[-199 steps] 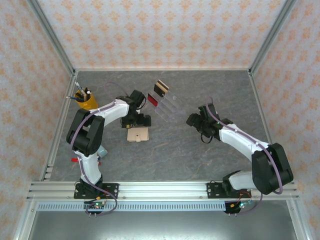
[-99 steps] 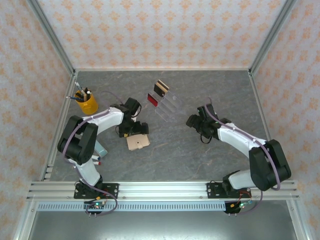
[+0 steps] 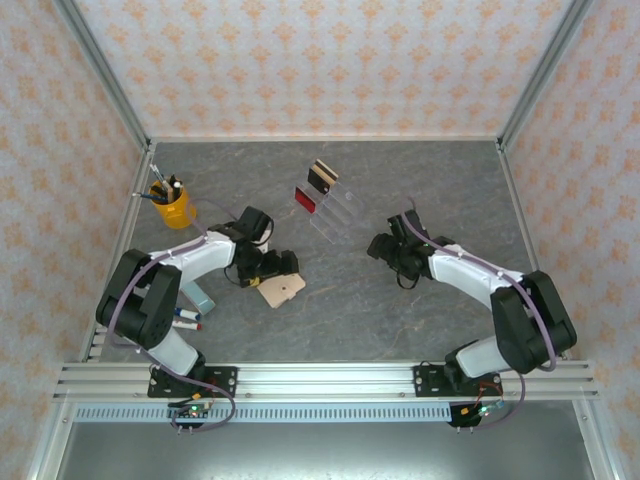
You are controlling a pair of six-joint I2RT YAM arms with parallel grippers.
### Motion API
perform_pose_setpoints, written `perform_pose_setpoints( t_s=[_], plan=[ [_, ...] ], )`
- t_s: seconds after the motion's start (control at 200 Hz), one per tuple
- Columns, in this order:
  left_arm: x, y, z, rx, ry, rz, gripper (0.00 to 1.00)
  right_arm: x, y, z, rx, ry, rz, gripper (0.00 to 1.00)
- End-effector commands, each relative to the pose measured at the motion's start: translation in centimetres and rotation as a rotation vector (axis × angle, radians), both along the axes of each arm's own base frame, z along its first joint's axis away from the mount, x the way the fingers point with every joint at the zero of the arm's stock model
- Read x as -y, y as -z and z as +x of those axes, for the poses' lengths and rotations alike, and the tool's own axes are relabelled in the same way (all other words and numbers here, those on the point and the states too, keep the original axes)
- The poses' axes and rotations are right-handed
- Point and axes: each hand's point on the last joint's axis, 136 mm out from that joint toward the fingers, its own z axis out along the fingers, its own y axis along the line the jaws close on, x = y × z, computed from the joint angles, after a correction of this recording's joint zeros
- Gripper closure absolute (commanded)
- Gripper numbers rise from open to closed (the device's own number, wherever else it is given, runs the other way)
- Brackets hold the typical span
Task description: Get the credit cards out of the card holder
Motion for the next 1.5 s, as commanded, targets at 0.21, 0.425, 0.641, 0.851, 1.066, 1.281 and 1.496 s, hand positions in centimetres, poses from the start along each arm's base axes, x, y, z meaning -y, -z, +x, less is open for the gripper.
perform_pose_setpoints(
  t_s=[0.21,0.425,0.641,0.851,1.066,1.281,1.496],
  plan=[
    [7.5,-1.5,-3.1,-0.075,0.067,-0.202,0.11,-3.1,-0.7,0.1,0.009,-0.058,0.006,0.18],
    [8.4,-0.9,-3.1,-0.075,0.081,-0.239,0.37,-5.8,-0.5,-1.0,0.001,-0.158,0.033,0.27],
    [6.3,-0.2,-2.6,-0.073,0.026,-0.205,0.48,-10.2,-0.9,-3.6,-0.020,-0.404,0.026,0.39],
    [5.8,-0.4,-2.3,-0.062,-0.019,-0.248,0.51,-13.9,-0.2,-4.8,-0.060,-0.521,0.057,0.56],
    [7.0,-0.5,-1.8,-0.061,-0.030,-0.322,0.57,-14.1,1.4,-5.2,-0.110,-0.516,0.047,0.68],
    [7.4,-0.1,-1.9,-0.083,-0.026,-0.341,0.58,-13.2,2.7,-5.2,-0.147,-0.492,-0.009,0.70],
    [7.1,0.9,-2.1,-0.115,-0.036,-0.338,0.58,-12.5,4.0,-5.2,-0.183,-0.470,-0.057,0.73]
  ],
)
